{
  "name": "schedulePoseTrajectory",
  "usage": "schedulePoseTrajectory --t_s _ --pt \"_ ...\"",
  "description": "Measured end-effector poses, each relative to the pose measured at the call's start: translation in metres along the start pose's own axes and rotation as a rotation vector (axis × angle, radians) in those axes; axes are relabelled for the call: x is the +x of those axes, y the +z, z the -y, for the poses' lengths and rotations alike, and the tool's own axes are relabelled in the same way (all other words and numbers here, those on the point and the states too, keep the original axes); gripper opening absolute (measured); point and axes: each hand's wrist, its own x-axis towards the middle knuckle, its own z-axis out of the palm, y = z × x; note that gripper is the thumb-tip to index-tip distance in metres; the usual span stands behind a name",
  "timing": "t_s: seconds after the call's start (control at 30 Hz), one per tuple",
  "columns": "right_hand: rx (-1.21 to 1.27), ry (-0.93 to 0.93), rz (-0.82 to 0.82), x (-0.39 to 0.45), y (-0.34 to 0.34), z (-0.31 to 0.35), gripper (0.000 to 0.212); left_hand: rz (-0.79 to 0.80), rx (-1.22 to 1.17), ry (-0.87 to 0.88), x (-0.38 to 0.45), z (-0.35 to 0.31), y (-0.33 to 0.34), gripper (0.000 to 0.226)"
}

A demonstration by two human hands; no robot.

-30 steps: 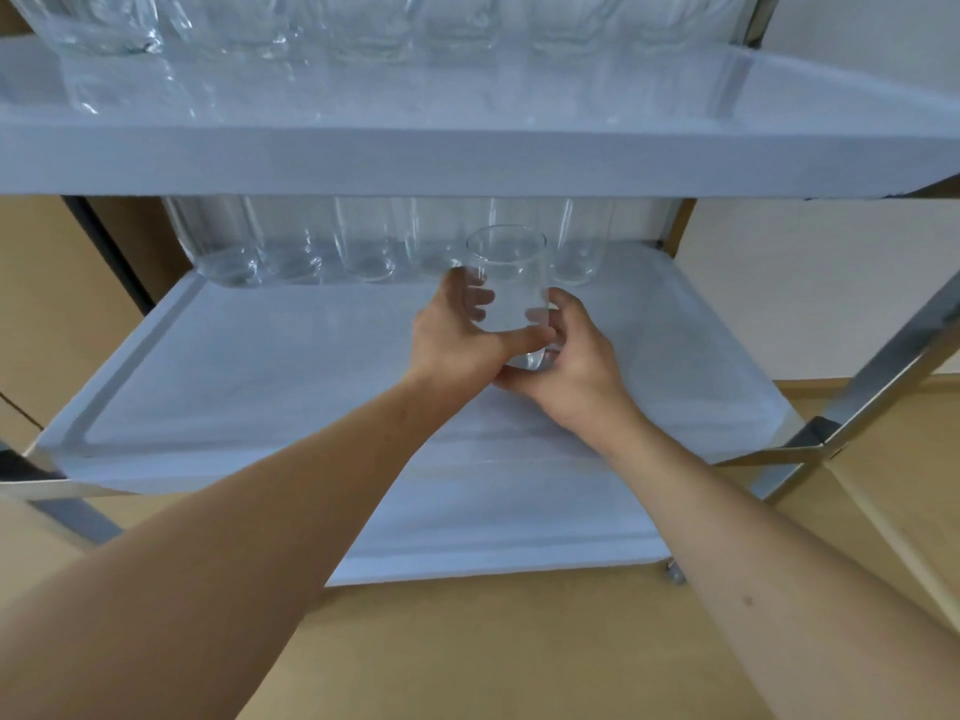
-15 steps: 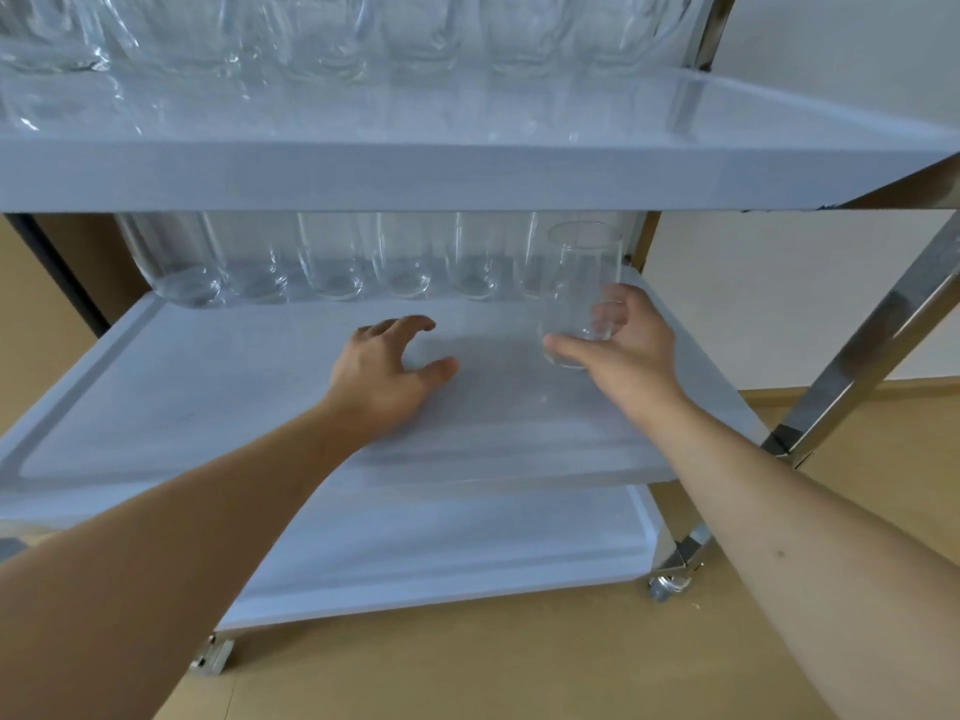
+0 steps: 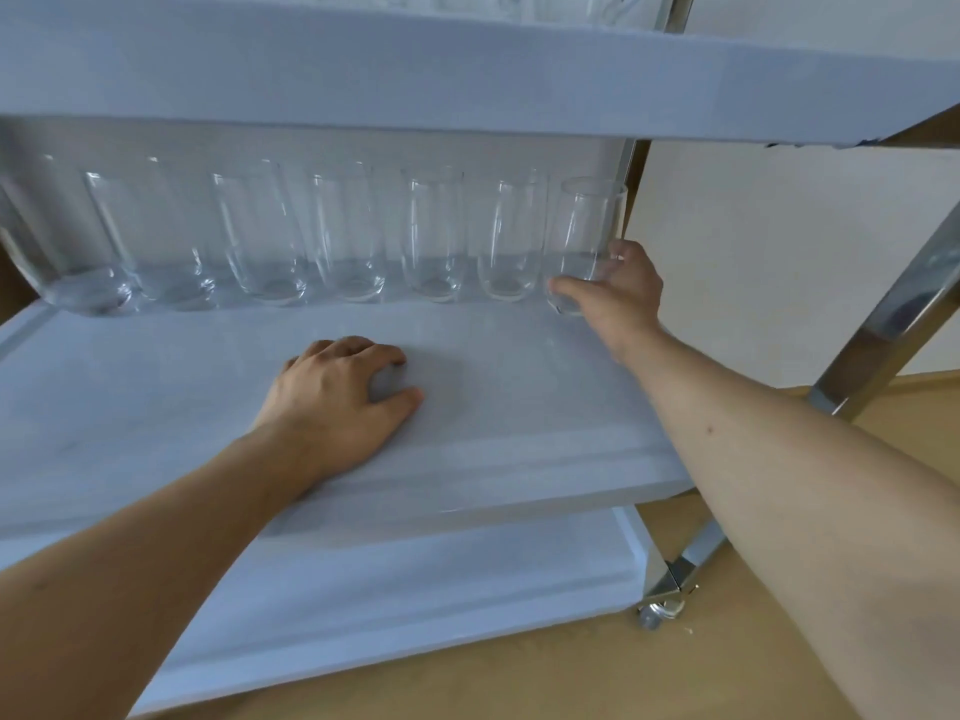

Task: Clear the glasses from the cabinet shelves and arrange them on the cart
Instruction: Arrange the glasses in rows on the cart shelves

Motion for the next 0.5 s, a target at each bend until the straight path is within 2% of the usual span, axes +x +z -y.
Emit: schedulePoseTrajectory --t_s 0.23,0.5 --pt "0.038 0.043 -0.085 0.017 0.011 -0.003 0.059 0.016 0.077 -0.042 0.009 -0.01 0.002 0.043" --pt "0.024 0.044 -0.08 0.028 0.023 -0.006 0.061 0.016 0.07 -0.032 0.006 -0.006 0.006 0.041"
